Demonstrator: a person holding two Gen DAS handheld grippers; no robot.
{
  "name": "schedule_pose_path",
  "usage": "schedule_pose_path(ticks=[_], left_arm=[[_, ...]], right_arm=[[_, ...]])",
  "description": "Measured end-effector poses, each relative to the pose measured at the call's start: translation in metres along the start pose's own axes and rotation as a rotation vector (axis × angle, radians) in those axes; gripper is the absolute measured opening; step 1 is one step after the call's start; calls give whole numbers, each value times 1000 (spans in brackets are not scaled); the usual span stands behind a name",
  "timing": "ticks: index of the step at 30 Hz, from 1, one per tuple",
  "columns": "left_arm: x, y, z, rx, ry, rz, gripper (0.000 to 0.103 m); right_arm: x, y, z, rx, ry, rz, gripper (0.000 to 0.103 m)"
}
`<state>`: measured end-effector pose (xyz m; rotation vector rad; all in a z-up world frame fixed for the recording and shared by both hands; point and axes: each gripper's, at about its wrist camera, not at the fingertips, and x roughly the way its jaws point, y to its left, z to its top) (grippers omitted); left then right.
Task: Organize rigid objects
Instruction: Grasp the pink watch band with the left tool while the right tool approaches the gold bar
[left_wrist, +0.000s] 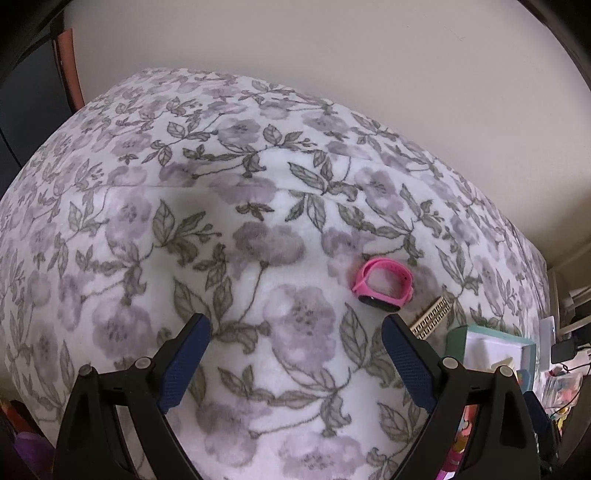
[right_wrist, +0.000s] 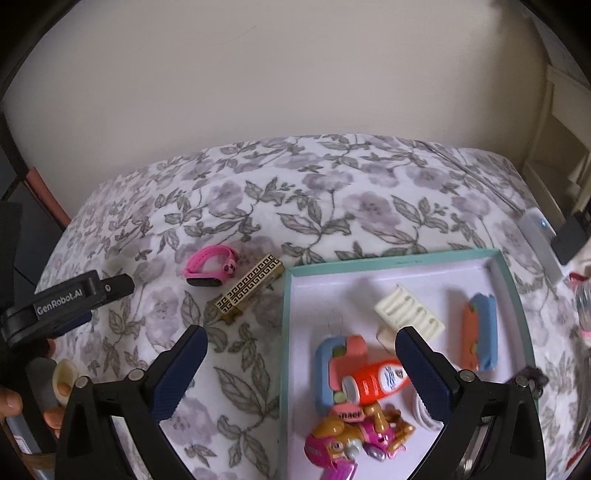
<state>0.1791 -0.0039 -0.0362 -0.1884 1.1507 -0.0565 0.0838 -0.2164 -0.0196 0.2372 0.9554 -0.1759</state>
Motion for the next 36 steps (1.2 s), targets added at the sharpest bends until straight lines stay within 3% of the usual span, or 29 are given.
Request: schedule_pose_path(ticks=[9, 17, 20, 22, 25, 33, 36], left_arm=[[32, -4, 24, 22, 37, 9, 94], [59, -21, 36, 71, 35, 12, 90], [66, -29, 39, 104, 27, 9, 83], [72, -34, 39, 126, 29, 14, 70], [80, -36, 38, 136, 30, 14, 64], [78, -45, 39, 198, -5, 4, 54], [77, -52, 36, 239, -19, 8, 45]], right_arm=[[39, 5, 31, 41, 83, 42, 102], [63, 14, 64, 47, 129, 64, 82], [71, 19, 67, 30, 148, 68, 74], [76, 23, 67, 18, 159, 65, 70], [84, 26, 68, 9, 178, 57, 61], [92, 31, 68, -6, 199, 51, 58], [93, 33, 68, -16, 204, 49, 55]])
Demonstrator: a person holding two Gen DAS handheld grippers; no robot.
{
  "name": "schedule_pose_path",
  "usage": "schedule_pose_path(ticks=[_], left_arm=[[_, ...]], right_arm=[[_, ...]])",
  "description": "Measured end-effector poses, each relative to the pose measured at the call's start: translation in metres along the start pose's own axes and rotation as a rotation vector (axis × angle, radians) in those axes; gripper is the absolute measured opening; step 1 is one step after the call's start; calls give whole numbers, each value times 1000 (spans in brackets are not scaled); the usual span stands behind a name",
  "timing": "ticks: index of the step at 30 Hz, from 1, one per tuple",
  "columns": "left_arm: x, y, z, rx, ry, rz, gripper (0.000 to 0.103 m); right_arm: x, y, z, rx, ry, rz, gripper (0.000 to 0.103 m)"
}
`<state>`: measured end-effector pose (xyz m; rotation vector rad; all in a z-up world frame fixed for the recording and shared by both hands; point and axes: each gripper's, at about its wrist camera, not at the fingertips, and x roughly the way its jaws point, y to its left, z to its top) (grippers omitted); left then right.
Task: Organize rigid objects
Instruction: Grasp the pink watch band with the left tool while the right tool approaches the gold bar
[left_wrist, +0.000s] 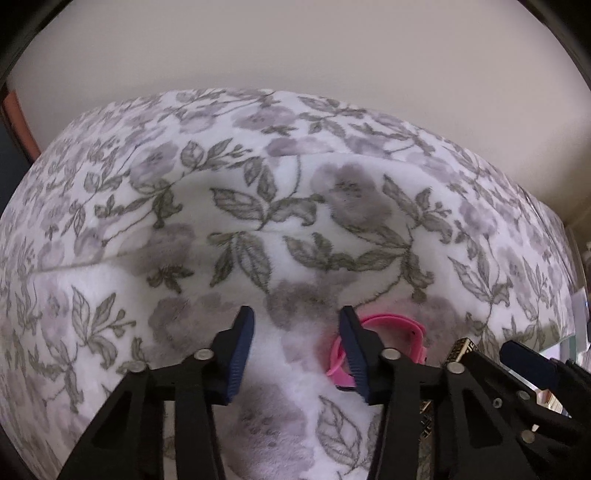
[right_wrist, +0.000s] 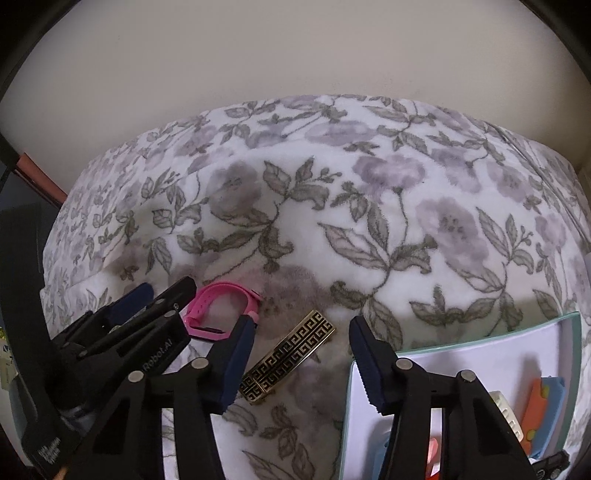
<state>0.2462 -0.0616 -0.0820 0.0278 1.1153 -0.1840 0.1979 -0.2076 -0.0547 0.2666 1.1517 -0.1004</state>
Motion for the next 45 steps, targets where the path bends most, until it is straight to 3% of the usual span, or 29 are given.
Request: schedule_pose_path(ticks=[5, 10, 14, 20, 23, 26, 32, 33, 35, 37, 39, 45], left_arm=[[-2, -3, 0, 21, -2, -10, 41], [-2, -6, 0, 38, 6, -63, 39], [-2, -11, -2, 65, -7, -56, 39], [-2, -9, -2, 70, 3, -108, 42], [-1, -6, -2, 70, -4, -87, 43], [-1, -5, -2, 73, 2, -92, 55], [0, -12, -6, 112, -6, -54, 55], [1, -13, -7, 117, -3, -45, 54], [3, -14, -8, 122, 4, -46, 42], [4, -16, -8, 122, 15, -69, 24], [5, -18, -9, 130, 22, -79, 15], [4, -15, -8, 113, 25, -38, 13]], right_arm=[[0, 0, 0, -1, 8, 1, 50], [-4, -3, 2, 1, 4, -6, 49], [-7, -4, 3, 3, 1, -5, 49], [-9, -3, 3, -9, 1, -12, 49], [-9, -3, 3, -11, 2, -16, 49], [-11, -2, 3, -15, 1, -16, 49], [-12, -2, 3, -24, 2, -30, 49], [-11, -3, 3, -23, 4, -29, 49], [-11, -3, 3, -20, 7, -30, 48], [-11, -4, 3, -16, 8, -38, 48], [-10, -5, 2, -8, 13, -36, 47], [-6, -2, -1, 6, 32, -14, 41]])
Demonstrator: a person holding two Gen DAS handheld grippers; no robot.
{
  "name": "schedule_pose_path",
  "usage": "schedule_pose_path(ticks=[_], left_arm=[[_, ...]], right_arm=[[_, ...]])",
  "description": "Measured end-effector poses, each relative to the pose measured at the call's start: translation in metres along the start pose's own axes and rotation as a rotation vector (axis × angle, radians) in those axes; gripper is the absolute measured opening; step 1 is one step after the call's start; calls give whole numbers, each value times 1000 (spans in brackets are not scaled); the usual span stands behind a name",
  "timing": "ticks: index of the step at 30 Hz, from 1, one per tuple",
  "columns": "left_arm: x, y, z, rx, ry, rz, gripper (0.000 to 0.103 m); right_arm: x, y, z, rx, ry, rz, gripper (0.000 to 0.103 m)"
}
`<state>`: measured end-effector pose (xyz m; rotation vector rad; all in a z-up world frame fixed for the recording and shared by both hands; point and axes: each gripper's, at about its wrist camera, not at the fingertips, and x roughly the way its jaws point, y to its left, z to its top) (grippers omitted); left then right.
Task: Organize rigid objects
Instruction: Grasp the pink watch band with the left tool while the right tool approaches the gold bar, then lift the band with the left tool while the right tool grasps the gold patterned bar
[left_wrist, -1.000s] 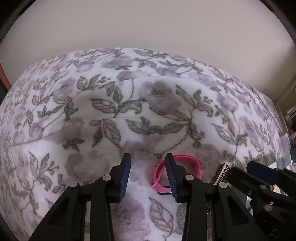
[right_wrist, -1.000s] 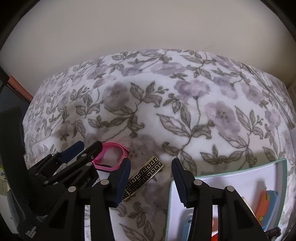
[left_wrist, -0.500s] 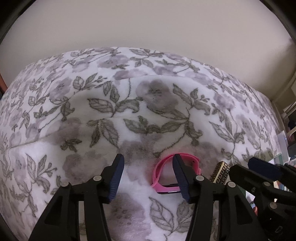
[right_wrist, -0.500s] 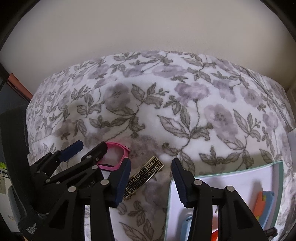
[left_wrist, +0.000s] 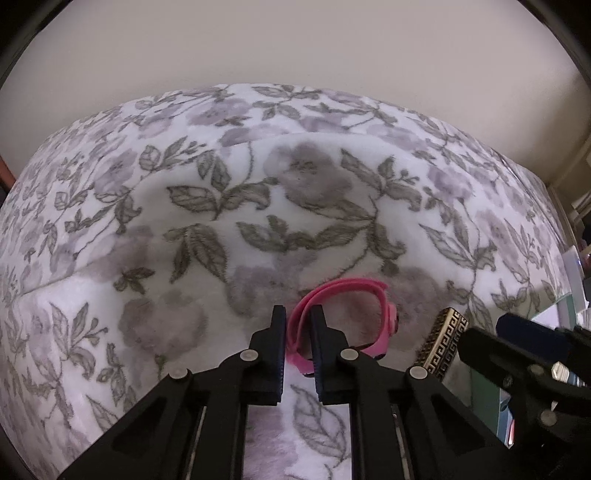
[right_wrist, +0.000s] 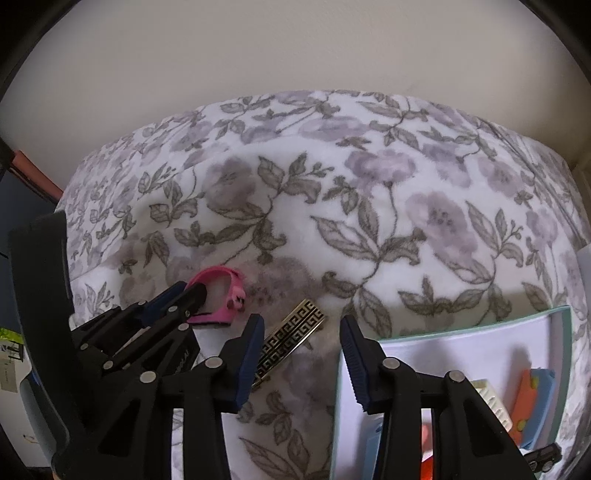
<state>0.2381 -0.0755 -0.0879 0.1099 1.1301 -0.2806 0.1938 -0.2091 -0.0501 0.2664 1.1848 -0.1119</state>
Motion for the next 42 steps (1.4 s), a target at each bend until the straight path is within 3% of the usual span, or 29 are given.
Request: schedule_pose_path(ticks=[8, 17, 30, 42], left_arm=[[-1, 10, 1, -22, 6, 32, 13], [0, 15, 2, -35, 5, -11, 13], [4, 22, 2, -80, -12, -59, 16], [0, 13, -1, -50, -22, -12, 10]], right_arm=[[10, 8, -3, -3, 47, -18, 40], [24, 12, -1, 44, 89, -3, 38], [38, 18, -1, 64, 63, -31, 37], [27, 12, -23, 41, 48, -29, 25]])
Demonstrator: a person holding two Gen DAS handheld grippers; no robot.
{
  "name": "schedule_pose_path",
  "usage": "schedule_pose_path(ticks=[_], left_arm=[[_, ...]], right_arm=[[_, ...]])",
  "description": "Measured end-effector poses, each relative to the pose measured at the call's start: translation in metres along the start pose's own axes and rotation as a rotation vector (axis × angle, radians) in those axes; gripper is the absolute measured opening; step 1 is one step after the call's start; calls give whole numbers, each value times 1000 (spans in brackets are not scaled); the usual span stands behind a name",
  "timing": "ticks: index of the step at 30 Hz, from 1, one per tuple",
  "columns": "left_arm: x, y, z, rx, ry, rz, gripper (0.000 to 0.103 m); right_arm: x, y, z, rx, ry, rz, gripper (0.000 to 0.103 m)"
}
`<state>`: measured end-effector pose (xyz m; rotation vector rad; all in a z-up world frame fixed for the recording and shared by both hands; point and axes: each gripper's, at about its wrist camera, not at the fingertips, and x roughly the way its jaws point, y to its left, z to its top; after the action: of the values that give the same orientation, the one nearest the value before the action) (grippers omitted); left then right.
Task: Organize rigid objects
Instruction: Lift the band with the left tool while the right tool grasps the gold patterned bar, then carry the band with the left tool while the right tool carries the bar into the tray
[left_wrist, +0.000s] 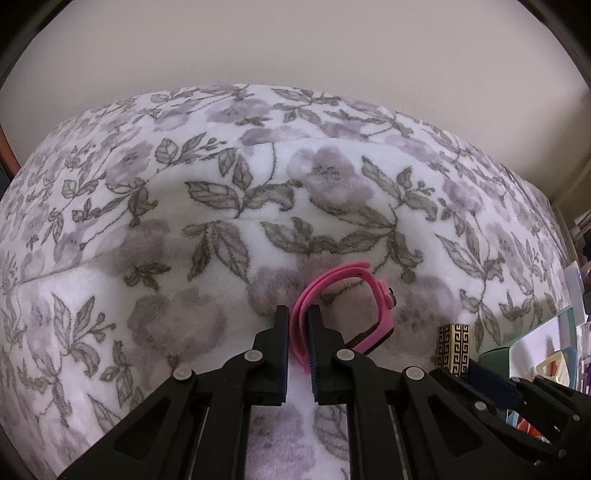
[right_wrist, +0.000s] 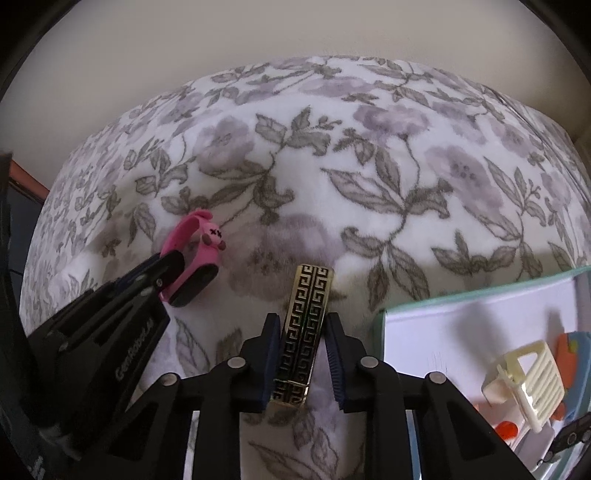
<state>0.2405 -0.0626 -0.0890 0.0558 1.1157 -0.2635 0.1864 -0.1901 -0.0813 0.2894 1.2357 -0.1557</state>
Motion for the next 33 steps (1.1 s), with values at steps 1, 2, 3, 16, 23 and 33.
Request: schedule_pose_path(ticks=[1, 2, 3, 16, 23, 33], left_arm=[[0, 0, 0, 0, 3, 2, 10], [-1, 0, -1, 0, 8, 5, 10], [-2, 0, -1, 0, 13, 9, 10], [-31, 17, -25, -56, 75, 60, 9], [-60, 23, -48, -79, 74, 59, 9], [-112, 0, -81, -35, 4, 53, 9]], right_arm=[[-1, 1, -3, -7, 1, -4, 24], [-1, 2, -6, -16, 2, -7, 24], [-2, 3, -10, -24, 3, -11, 24], [-31, 8, -60, -28, 0, 37, 23], [-57, -1, -90, -5, -19, 79, 22], [-91, -25, -132, 40, -64, 134, 22]])
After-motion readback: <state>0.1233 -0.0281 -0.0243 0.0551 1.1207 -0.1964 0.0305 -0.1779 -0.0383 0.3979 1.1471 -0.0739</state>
